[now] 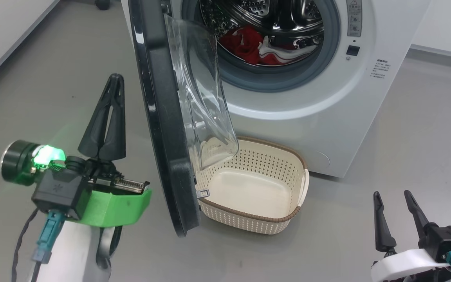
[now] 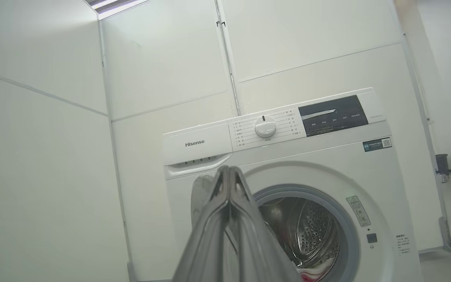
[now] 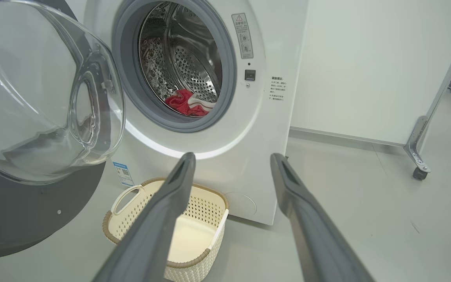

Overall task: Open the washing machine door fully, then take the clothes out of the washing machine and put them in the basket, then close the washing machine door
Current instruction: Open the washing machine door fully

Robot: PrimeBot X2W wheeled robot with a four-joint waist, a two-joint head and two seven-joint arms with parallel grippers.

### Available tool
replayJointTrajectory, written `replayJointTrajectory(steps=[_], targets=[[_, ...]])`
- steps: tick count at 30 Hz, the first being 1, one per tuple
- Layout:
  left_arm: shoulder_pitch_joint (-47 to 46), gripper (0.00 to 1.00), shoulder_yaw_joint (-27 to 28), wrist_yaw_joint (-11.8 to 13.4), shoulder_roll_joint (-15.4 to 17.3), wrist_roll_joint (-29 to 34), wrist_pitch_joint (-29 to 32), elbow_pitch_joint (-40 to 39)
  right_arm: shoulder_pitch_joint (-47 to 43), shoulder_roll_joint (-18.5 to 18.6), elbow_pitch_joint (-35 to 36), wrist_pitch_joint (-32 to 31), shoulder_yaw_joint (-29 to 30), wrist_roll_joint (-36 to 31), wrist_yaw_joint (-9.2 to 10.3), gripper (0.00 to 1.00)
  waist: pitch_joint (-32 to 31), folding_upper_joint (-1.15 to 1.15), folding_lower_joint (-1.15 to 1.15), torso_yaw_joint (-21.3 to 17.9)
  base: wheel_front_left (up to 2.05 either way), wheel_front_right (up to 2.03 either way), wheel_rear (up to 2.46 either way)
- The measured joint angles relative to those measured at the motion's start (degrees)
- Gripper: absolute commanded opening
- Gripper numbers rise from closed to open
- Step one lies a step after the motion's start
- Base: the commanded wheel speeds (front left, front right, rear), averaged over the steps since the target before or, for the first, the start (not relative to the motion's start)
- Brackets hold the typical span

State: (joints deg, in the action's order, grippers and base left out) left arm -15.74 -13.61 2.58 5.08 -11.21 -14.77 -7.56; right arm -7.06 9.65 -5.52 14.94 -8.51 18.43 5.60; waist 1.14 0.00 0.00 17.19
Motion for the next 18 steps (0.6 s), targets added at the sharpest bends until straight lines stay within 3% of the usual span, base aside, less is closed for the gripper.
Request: replayJointTrajectory(steps=[9, 13, 18], targets=[[-3.1, 0.00, -7.0, -3.0, -0.6, 0.5, 1.1, -7.9, -0.6, -1.0, 0.0, 0.0, 0.5, -0.4, -0.49, 1.00, -0.4, 0.00, 0.00, -0.6, 0.00, 0.00, 0.00], [-3.0, 0.00, -12.4, -5.5, -1.4, -0.4, 3.7, -10.2, -0.8, -1.7, 0.0, 0.0, 0.8, -0.4, -0.94, 1.00, -0.6, 0.00, 0.00, -0.9, 0.00, 0.00, 0.00], [-1.0, 0.00, -17.0, -6.5, -1.6, -2.5, 7.2, -10.2, -1.1, -1.8, 0.0, 0.0, 1.1, -0.5, -1.24, 1.00, -0.6, 0.00, 0.00, -1.2, 0.00, 0.00, 0.00]])
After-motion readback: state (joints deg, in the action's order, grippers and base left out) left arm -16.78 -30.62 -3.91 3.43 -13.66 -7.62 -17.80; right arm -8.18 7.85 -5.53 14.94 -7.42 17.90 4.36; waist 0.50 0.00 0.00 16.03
